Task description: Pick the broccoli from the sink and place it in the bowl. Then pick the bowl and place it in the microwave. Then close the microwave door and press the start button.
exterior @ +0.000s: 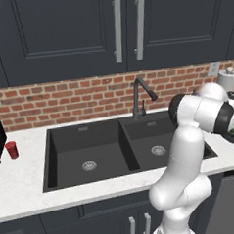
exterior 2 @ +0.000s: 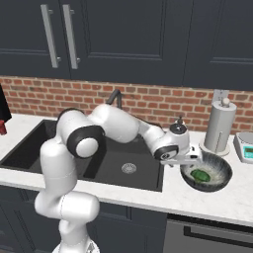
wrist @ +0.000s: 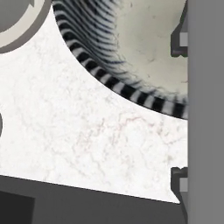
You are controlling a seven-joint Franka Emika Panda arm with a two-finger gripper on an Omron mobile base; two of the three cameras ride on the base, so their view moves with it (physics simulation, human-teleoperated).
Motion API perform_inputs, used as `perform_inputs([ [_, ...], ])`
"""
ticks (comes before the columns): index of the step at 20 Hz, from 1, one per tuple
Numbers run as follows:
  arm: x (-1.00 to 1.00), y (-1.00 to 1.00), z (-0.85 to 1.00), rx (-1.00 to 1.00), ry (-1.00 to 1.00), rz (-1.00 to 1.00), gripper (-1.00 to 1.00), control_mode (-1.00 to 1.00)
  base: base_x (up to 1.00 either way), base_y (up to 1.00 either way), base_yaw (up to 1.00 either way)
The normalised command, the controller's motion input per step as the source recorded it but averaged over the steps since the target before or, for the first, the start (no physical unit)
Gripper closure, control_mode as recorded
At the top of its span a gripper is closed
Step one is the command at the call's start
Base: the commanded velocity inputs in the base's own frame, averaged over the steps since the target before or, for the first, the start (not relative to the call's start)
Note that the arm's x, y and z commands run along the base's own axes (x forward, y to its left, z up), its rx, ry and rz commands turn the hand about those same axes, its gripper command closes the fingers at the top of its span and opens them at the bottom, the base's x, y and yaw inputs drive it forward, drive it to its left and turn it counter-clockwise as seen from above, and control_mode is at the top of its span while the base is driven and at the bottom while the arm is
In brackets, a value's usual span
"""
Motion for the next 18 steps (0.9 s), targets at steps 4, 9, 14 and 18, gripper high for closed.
perform_inputs([
  [4,0.08,-0.04,-0.23,0.0,0.0,0.01,1.0,-1.0,0.0,0.0,0.0],
  [9,0.0,0.0,-0.15,0.0,0.0,0.0,1.0,-1.0,0.0,0.0,0.0],
  [14,-0.1,0.01,-0.05,0.0,-0.02,0.0,1.0,-1.0,0.0,0.0,0.0],
  [18,-0.49,0.23,0.0,-0.02,-0.18,0.02,1.0,-1.0,0.0,0.0,0.0],
])
